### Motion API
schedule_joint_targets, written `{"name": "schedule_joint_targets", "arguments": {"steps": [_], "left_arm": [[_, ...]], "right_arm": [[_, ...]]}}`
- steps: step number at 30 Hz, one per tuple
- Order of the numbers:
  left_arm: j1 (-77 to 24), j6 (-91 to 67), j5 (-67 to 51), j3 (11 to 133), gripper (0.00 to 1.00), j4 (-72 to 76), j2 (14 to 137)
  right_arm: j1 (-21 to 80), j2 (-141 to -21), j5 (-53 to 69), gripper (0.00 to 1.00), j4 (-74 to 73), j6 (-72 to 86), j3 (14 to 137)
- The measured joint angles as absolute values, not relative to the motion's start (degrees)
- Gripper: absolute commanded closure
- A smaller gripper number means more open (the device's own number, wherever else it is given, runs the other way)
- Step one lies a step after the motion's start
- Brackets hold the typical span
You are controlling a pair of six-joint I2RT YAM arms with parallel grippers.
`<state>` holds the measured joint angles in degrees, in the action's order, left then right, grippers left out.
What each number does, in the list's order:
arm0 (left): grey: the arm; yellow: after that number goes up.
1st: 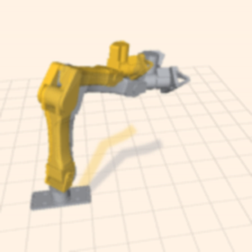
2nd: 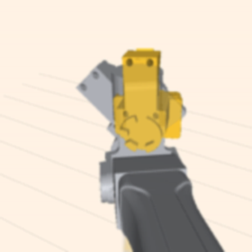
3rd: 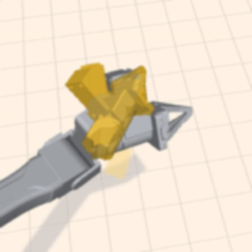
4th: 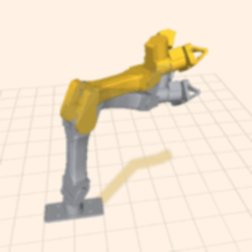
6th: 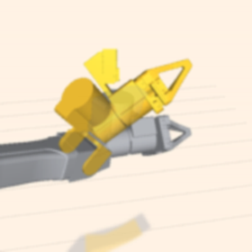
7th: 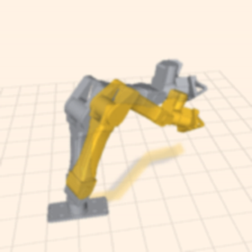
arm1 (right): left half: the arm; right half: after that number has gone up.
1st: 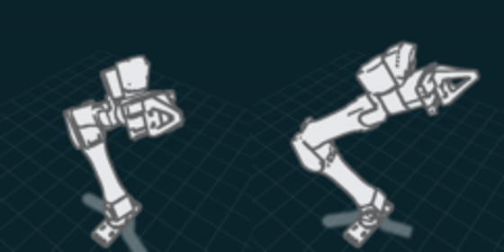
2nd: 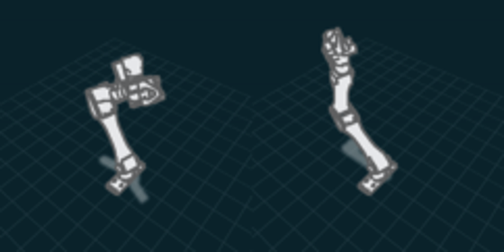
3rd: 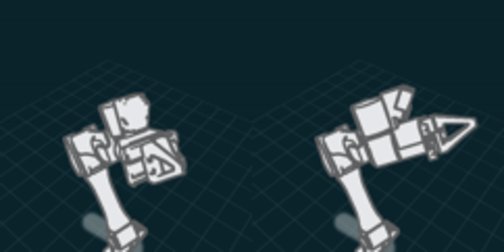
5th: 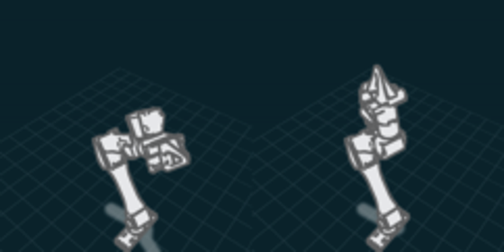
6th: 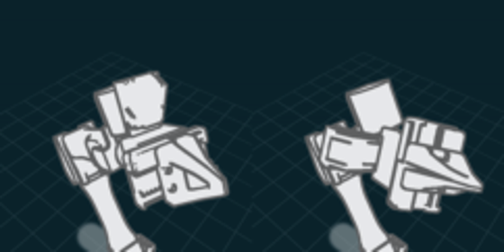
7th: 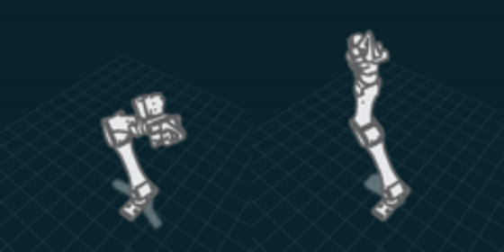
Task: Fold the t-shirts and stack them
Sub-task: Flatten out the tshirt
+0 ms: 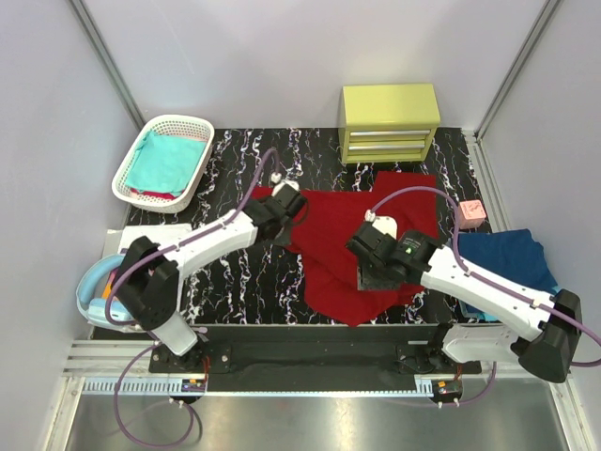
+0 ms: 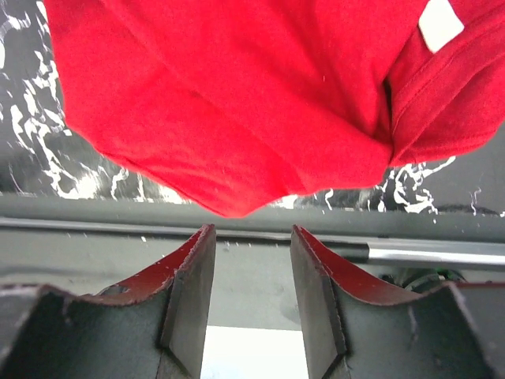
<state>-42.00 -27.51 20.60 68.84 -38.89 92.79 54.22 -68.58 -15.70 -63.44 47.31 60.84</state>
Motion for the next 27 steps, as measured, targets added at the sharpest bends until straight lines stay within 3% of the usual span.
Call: {"name": "schedule_joint_targets", "arguments": {"steps": [6, 15, 27], "left_arm": [[-51.9, -30.6, 18.4, 68.4, 0.70, -37.3, 92.0], [-52.7, -34.2, 15.9, 62.7, 0.69, -34.8, 92.0], [-63.1, -36.8, 13.7, 60.9, 0.69, -32.0, 92.3]], "right_arm": [[54.2, -71.0, -18.3, 0.50, -61.3, 47.8, 62.5], [54.2, -75.3, -19.4, 0.50, -58.2, 46.7, 65.1], [54.2, -74.1, -20.1, 0.49, -58.1, 46.9, 63.2]]}}
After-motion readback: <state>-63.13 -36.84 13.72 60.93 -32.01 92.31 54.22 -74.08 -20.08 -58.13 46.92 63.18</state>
